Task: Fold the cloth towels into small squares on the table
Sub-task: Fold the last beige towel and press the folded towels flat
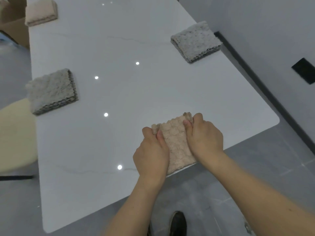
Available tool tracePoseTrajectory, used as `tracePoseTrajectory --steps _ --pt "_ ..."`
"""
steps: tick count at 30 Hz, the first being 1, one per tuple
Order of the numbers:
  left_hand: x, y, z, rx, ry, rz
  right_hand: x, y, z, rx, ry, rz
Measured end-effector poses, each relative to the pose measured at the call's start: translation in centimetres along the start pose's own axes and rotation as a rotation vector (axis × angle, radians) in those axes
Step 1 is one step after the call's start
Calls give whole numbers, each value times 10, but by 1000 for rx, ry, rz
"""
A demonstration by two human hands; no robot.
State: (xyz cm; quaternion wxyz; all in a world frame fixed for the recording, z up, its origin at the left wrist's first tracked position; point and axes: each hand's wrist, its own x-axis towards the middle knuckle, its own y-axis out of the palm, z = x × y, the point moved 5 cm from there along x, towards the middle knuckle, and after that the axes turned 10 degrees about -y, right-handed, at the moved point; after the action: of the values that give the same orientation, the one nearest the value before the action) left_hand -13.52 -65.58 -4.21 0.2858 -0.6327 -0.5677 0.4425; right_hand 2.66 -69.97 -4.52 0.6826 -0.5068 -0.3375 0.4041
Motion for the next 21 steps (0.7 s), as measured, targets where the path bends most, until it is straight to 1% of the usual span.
tracePoseTrajectory --steps 3,7,9,11,14,18,21 --pt "-2 1 4 24 45 -54 -3 3 -1 -6 -72 -147" --pt "4 6 13 87 148 -202 -2 11 -14 2 -31 -101" --pt "15 7 25 117 154 -223 0 11 -22 79 -36 -51" --pt "25 5 35 153 170 -223 3 9 -28 129 -115 -25" --pt "31 5 38 173 200 -183 5 10 -36 59 -222 51" --pt "30 6 34 172 207 -137 7 16 -36 -23 -227 160" --pt "31 8 36 173 203 -94 6 17 -35 -28 -224 183"
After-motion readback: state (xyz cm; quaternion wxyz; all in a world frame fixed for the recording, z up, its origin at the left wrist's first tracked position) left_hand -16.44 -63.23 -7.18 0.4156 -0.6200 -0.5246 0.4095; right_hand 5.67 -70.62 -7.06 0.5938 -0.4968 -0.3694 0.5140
